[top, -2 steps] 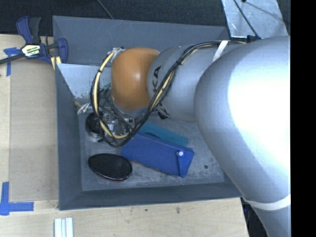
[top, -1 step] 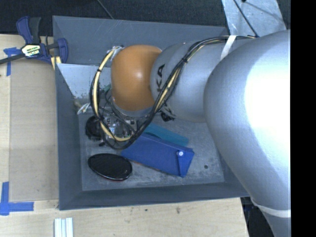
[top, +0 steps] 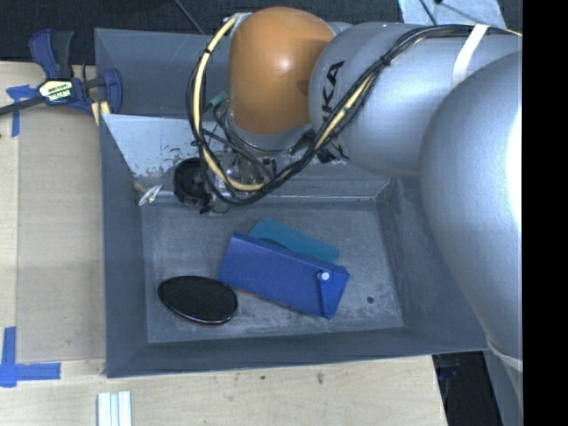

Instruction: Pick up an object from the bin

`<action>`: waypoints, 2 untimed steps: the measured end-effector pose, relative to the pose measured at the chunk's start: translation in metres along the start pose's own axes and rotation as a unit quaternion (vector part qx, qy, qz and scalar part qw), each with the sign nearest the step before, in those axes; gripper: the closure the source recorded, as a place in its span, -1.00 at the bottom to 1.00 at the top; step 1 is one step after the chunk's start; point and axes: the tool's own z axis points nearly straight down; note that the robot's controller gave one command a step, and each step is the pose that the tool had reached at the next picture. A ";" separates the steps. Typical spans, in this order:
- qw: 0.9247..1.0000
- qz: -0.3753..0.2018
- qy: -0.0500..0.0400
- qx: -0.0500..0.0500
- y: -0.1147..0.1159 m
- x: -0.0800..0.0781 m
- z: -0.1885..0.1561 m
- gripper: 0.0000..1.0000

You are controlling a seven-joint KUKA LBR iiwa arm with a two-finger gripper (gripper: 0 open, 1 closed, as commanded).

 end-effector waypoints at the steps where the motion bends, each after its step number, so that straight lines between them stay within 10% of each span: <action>1: 1.000 0.000 0.000 0.000 0.000 0.000 0.000 1.00; 2: 1.000 -0.002 0.004 0.001 -0.004 0.009 -0.048 1.00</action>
Offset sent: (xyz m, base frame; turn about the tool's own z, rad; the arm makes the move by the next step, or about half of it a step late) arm -0.0135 -0.0062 0.0898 -0.0068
